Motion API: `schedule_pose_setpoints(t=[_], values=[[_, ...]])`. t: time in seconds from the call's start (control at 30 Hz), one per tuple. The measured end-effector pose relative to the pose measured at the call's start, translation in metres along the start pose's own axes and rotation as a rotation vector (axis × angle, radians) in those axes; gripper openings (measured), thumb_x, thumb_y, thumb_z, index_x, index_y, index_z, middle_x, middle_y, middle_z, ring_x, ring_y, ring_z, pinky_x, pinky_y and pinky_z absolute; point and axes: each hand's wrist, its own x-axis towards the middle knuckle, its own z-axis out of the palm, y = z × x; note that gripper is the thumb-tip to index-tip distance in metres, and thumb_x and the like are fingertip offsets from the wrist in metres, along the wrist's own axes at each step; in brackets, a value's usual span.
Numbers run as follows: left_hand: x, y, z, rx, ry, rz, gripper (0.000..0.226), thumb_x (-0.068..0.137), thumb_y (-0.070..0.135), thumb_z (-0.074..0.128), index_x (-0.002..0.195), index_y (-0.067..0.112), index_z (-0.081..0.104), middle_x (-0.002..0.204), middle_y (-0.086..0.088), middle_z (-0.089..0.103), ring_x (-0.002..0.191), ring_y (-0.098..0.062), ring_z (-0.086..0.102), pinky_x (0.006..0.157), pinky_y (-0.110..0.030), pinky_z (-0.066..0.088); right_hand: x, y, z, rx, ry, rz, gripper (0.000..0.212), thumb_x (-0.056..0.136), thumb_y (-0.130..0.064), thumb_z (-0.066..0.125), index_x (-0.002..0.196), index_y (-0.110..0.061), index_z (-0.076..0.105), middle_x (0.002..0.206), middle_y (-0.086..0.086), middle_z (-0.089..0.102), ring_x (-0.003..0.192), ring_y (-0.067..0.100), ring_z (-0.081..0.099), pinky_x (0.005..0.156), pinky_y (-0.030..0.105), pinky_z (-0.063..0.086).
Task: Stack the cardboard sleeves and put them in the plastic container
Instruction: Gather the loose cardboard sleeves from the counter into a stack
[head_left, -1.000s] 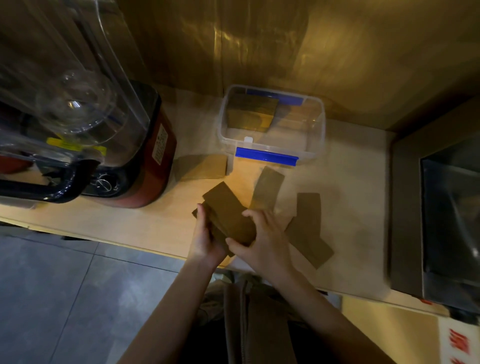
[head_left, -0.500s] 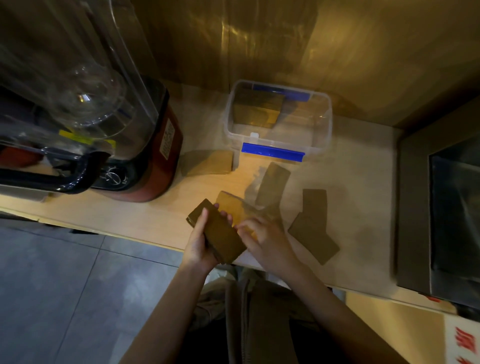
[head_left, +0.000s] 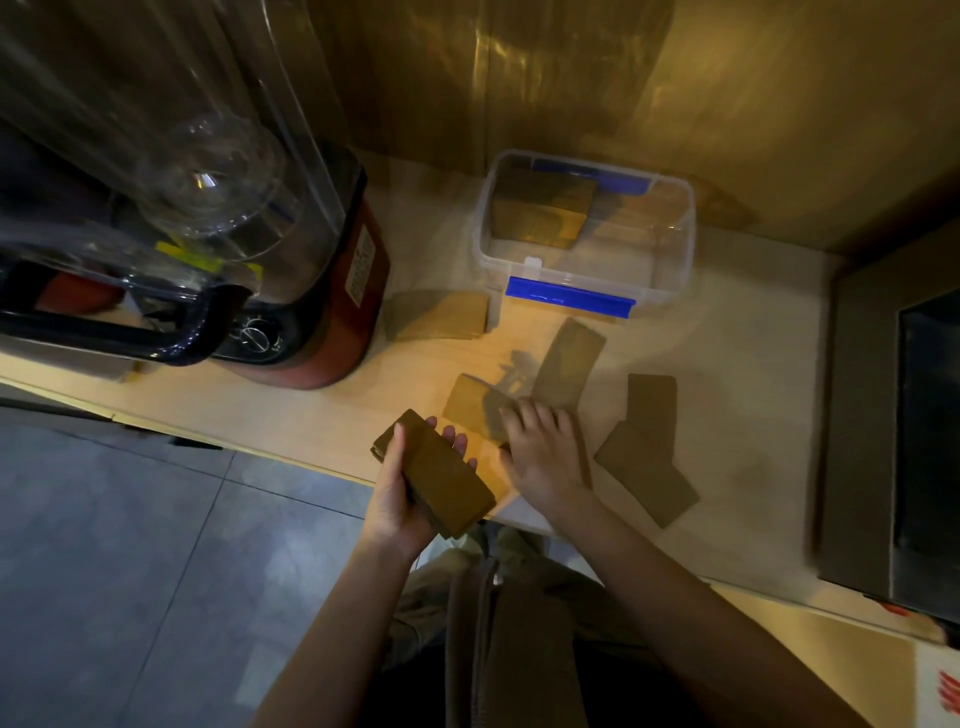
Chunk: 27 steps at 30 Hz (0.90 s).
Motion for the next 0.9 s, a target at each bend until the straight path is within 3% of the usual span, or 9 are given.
schedule_pose_setpoints(t=[0.1,0.17,0.3,0.43,0.6,0.73,0.9], values=[[0.0,-0.003,0.0,0.014,-0.007,-0.021,0.066,0.036,0.048,0.086,0.093,0.021,0.064,0.083,0.0,0.07,0.081,-0.015,0.069,0.091,-0.039,0.046,-0.006,0.004,-0.004,0.023,0.052,0.044,0.047,0.071,-0.033,0.069,0.111,-0.012,0.055,0.112,0.012,0.065,0.104,0.029,0.059,0.091,0.041,0.046],[0.001,-0.004,0.001,0.033,-0.026,-0.039,0.064,0.038,0.048,0.085,0.093,0.022,0.064,0.084,0.001,0.07,0.081,-0.015,0.069,0.086,-0.037,0.051,-0.015,0.01,-0.005,0.11,0.118,0.11,0.049,0.068,-0.035,0.072,0.108,-0.012,0.058,0.105,0.012,0.068,0.098,0.03,0.062,0.085,0.04,0.049],[0.005,-0.008,0.005,0.069,-0.041,-0.078,0.063,0.039,0.046,0.086,0.093,0.022,0.064,0.082,0.001,0.07,0.079,-0.015,0.069,0.081,-0.035,0.054,-0.045,0.03,-0.006,0.306,0.137,0.308,0.053,0.082,-0.039,0.059,0.125,-0.011,0.045,0.122,0.01,0.056,0.116,0.028,0.048,0.097,0.04,0.039],[0.01,-0.013,0.01,0.114,-0.053,-0.106,0.059,0.041,0.045,0.086,0.091,0.022,0.064,0.081,0.002,0.069,0.079,-0.014,0.068,0.084,-0.036,0.051,-0.073,0.039,0.0,0.377,0.143,0.486,0.057,0.081,-0.043,0.06,0.124,-0.009,0.045,0.119,0.013,0.057,0.111,0.028,0.05,0.092,0.037,0.042],[0.011,-0.019,0.014,0.154,-0.047,-0.15,0.058,0.041,0.044,0.086,0.09,0.021,0.065,0.082,0.001,0.069,0.079,-0.015,0.068,0.091,-0.039,0.045,-0.082,0.028,0.013,0.379,0.126,0.525,0.056,0.08,-0.045,0.059,0.121,-0.01,0.044,0.116,0.01,0.055,0.109,0.025,0.051,0.09,0.036,0.043],[0.011,-0.021,0.015,0.181,-0.043,-0.174,0.057,0.04,0.044,0.086,0.089,0.021,0.067,0.081,0.0,0.07,0.079,-0.015,0.069,0.086,-0.036,0.051,-0.077,0.022,0.018,0.39,0.113,0.521,0.055,0.08,-0.044,0.059,0.119,-0.01,0.042,0.116,0.01,0.051,0.106,0.024,0.048,0.088,0.034,0.044],[0.011,-0.021,0.014,0.188,-0.034,-0.177,0.06,0.04,0.045,0.086,0.091,0.02,0.066,0.082,0.0,0.07,0.079,-0.016,0.069,0.088,-0.038,0.048,-0.07,0.016,0.02,0.312,0.07,0.563,0.06,0.078,-0.049,0.059,0.119,-0.009,0.041,0.12,0.012,0.048,0.111,0.025,0.045,0.089,0.037,0.044]])
